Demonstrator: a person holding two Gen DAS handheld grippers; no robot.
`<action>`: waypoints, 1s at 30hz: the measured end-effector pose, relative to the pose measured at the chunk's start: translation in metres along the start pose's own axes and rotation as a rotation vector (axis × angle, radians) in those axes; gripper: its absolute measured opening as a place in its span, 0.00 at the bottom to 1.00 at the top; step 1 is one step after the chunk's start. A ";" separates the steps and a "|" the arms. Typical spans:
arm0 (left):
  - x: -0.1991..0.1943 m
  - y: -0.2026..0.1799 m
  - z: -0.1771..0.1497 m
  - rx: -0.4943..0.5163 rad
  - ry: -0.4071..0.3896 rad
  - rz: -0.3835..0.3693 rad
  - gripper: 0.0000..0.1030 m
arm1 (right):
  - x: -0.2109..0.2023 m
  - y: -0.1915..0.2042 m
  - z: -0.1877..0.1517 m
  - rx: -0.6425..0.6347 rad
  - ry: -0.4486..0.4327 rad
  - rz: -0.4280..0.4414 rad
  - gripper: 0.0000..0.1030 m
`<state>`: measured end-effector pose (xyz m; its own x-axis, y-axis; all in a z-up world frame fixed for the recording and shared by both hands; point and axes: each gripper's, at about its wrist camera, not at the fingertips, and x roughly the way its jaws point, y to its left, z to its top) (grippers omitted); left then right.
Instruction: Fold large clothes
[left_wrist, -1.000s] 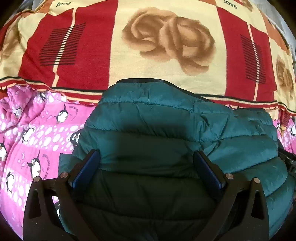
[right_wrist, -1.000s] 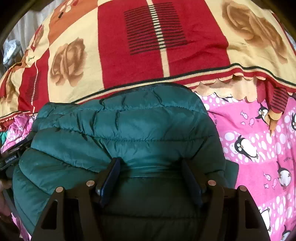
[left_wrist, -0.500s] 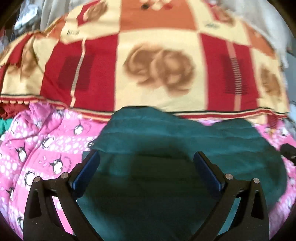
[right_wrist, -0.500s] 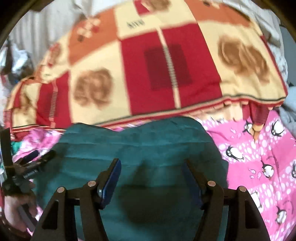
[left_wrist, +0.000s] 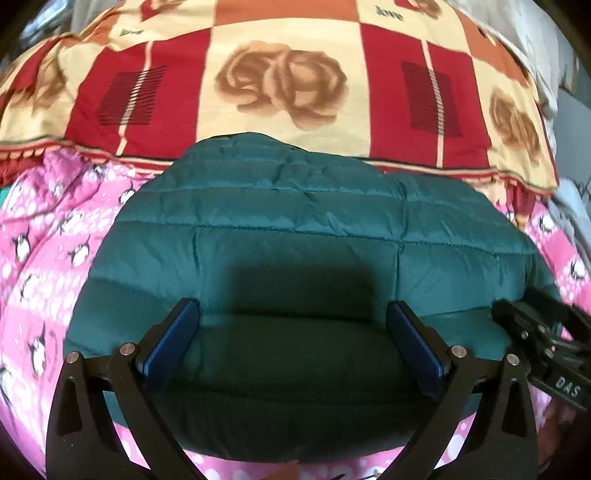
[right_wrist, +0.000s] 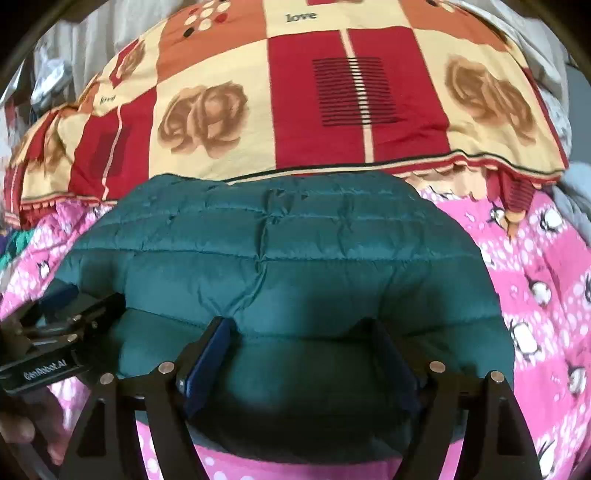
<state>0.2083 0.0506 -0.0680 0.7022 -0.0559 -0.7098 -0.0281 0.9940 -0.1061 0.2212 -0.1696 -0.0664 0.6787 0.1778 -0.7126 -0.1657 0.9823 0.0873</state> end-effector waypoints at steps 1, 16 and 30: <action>-0.001 0.002 -0.001 -0.012 -0.004 0.003 0.99 | -0.003 -0.001 -0.001 0.007 -0.004 0.007 0.76; -0.009 -0.002 -0.001 -0.012 0.031 0.040 0.99 | -0.005 0.010 -0.002 -0.047 0.034 -0.014 0.76; -0.112 -0.005 -0.110 0.045 0.047 0.045 0.99 | -0.136 -0.005 -0.075 0.006 -0.106 0.065 0.75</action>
<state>0.0514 0.0418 -0.0648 0.6670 -0.0148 -0.7449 -0.0260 0.9987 -0.0430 0.0763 -0.2033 -0.0218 0.7385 0.2461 -0.6277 -0.2081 0.9687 0.1350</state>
